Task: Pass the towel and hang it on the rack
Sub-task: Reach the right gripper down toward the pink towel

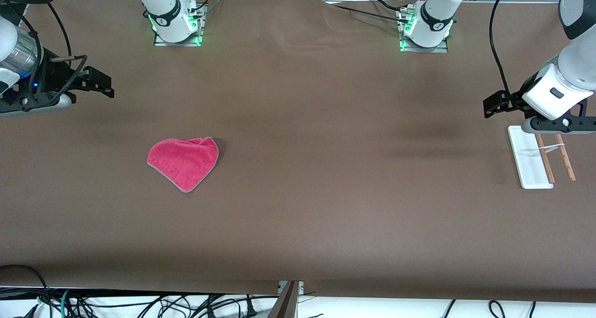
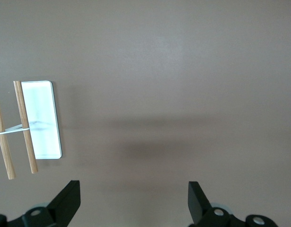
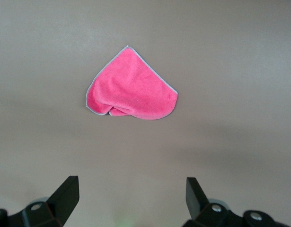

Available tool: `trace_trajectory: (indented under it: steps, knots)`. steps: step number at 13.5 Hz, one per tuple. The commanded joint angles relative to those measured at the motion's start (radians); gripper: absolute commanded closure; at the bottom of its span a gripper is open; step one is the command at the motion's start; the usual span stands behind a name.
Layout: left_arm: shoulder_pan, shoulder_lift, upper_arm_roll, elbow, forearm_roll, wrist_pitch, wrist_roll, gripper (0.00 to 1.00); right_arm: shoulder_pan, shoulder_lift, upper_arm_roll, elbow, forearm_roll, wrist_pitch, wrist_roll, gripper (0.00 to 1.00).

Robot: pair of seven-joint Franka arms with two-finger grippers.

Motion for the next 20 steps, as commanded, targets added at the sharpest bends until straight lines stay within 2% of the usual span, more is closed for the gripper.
trace_trajectory:
  steps: [1,4,6,11,15,20]
  knots:
    - [0.005,0.012,-0.003,0.03,-0.022,-0.025,0.013,0.0,-0.007,-0.003,0.007,0.006,-0.012,0.0,0.012,0.0]
    - [0.005,0.012,-0.003,0.03,-0.022,-0.025,0.013,0.0,-0.005,0.015,0.007,0.006,-0.012,0.009,0.01,0.0]
    - [0.005,0.012,-0.003,0.03,-0.022,-0.025,0.013,0.0,-0.004,0.061,0.01,0.006,-0.034,0.025,-0.009,0.0]
    - [0.005,0.012,-0.003,0.03,-0.022,-0.025,0.013,0.0,0.085,0.29,0.014,0.015,-0.035,0.236,-0.144,0.0]
    - [0.005,0.012,-0.003,0.03,-0.022,-0.025,0.013,0.0,0.105,0.469,0.014,0.058,-0.028,0.394,-0.423,0.0]
    - [0.005,0.012,-0.003,0.03,-0.022,-0.025,0.013,0.0,0.127,0.603,0.013,0.08,-0.034,0.621,-0.86,0.0]
